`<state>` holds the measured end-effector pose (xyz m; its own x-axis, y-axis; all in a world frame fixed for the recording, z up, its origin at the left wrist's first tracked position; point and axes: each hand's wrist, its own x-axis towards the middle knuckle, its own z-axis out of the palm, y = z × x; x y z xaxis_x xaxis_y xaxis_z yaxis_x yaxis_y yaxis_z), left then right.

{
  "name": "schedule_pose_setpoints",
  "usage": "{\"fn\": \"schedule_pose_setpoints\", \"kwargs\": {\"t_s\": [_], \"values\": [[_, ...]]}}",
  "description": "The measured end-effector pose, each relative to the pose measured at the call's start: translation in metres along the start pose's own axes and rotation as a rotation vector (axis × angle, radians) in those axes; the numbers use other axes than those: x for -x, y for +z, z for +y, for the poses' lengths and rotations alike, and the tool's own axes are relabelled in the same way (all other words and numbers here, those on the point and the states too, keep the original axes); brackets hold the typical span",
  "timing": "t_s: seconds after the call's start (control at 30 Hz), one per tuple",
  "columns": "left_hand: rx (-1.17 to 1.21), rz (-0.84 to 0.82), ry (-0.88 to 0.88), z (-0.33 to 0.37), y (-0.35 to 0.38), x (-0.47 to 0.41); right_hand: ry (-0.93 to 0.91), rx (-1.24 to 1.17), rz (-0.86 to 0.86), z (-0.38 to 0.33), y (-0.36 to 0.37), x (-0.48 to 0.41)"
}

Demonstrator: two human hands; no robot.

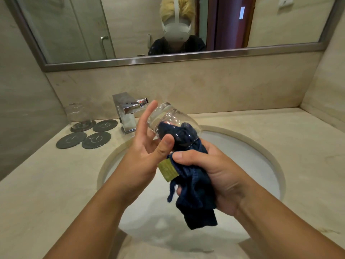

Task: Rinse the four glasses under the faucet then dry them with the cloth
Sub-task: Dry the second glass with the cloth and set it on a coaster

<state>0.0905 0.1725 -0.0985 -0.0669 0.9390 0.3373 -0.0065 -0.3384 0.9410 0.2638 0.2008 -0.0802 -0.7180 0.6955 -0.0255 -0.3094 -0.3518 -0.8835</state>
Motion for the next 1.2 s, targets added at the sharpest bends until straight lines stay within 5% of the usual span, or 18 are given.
{"fn": "schedule_pose_setpoints", "kwargs": {"t_s": [0.17, 0.4, 0.53, 0.77, 1.03, 1.2], "values": [[-0.030, 0.032, -0.077, -0.002, -0.001, 0.000, -0.036, 0.118, 0.123, 0.004, 0.000, -0.004], [-0.001, 0.104, -0.056, -0.010, 0.011, 0.000, -0.240, 0.631, 0.182, 0.018, -0.007, -0.010], [-0.049, 0.059, -0.050, -0.013, 0.008, 0.000, -0.246, 0.607, 0.160, 0.018, -0.006, -0.008], [0.102, -0.058, -0.067, -0.008, 0.002, 0.003, -0.040, 0.145, 0.033, 0.005, -0.003, -0.002], [0.047, 0.041, -0.164, -0.003, 0.005, 0.001, -0.192, 0.457, 0.177, 0.013, -0.003, -0.006], [0.010, 0.077, -0.179, -0.010, 0.006, 0.002, -0.213, 0.579, 0.120, 0.014, -0.005, -0.005]]}}
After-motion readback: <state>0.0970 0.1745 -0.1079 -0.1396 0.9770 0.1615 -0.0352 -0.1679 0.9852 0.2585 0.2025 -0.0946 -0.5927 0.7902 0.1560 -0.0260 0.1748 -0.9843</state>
